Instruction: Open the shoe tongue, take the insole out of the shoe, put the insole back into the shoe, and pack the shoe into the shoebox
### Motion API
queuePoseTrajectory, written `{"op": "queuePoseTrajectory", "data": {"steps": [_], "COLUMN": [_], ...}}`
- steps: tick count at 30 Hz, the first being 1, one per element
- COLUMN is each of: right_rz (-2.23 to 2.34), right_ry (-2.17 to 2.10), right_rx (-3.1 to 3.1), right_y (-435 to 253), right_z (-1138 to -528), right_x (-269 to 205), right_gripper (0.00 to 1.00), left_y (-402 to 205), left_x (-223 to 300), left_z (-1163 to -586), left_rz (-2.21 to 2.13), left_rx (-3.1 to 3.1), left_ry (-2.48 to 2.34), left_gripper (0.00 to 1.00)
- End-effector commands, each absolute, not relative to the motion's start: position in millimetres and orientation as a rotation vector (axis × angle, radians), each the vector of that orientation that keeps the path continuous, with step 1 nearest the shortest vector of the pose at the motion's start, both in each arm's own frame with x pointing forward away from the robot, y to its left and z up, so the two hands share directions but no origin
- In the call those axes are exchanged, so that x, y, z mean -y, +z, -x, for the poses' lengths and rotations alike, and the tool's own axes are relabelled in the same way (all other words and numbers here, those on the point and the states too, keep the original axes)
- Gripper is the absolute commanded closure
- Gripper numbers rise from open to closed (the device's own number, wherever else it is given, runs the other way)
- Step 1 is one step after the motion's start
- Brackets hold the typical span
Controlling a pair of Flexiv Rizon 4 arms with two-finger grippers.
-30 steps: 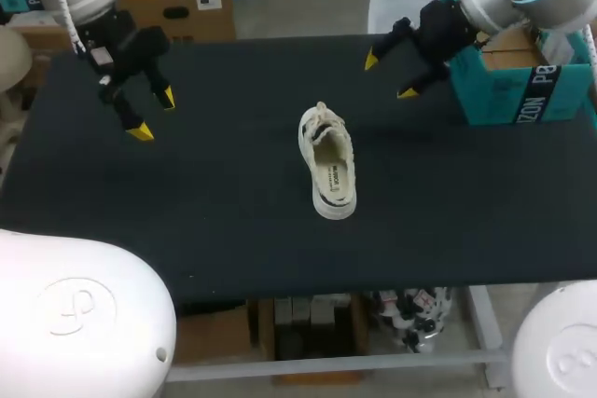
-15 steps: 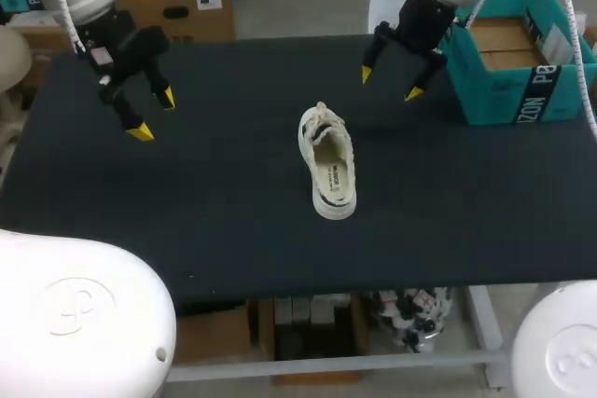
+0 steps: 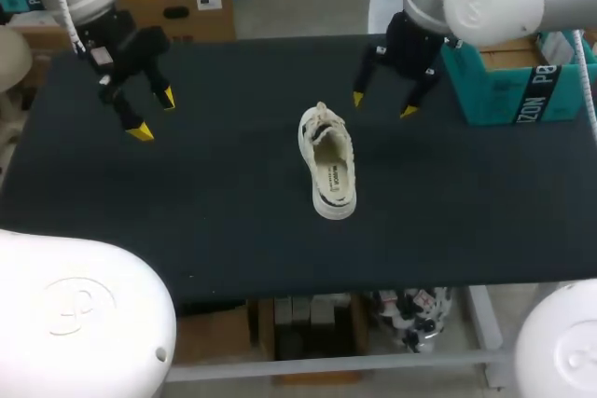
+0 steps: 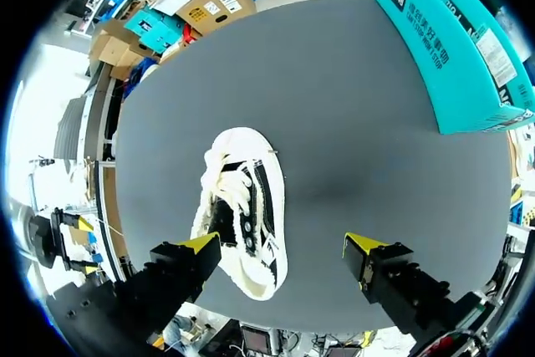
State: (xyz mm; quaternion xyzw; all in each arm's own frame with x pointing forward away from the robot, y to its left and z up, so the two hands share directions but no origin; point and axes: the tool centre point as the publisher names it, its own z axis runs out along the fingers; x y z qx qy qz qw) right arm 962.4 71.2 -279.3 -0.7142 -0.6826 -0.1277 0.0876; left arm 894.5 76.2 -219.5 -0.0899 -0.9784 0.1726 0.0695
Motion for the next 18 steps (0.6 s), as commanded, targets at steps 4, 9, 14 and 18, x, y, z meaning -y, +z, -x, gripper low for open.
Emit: {"op": "queuePoseTrajectory", "data": {"steps": [4, 9, 14, 18], "right_rz": [2.371, 2.418, 2.448, 2.475], "right_ry": [-0.912, -0.91, -0.905, -0.865], "right_rx": [2.18, 2.239, 2.26, 2.283], "right_y": [-284.6, -290.0, -298.6, -306.9], "right_z": [-934.3, -924.2, -916.4, -913.9], "right_x": [-77.8, -87.3, -92.8, -98.8], "right_gripper": [0.0, 0.0, 0.0, 0.0], "left_y": [-219.0, -219.0, -219.0, -219.0], "left_x": [-76.3, -76.3, -76.3, -76.3], "left_z": [-895.2, -895.2, -895.2, -895.2], "left_rz": [0.271, 0.271, 0.271, 0.271], "left_rx": [2.943, 2.943, 2.943, 2.943], "left_ry": [0.517, 0.517, 0.517, 0.517], "left_gripper": [0.0, 0.0, 0.0, 0.0]}}
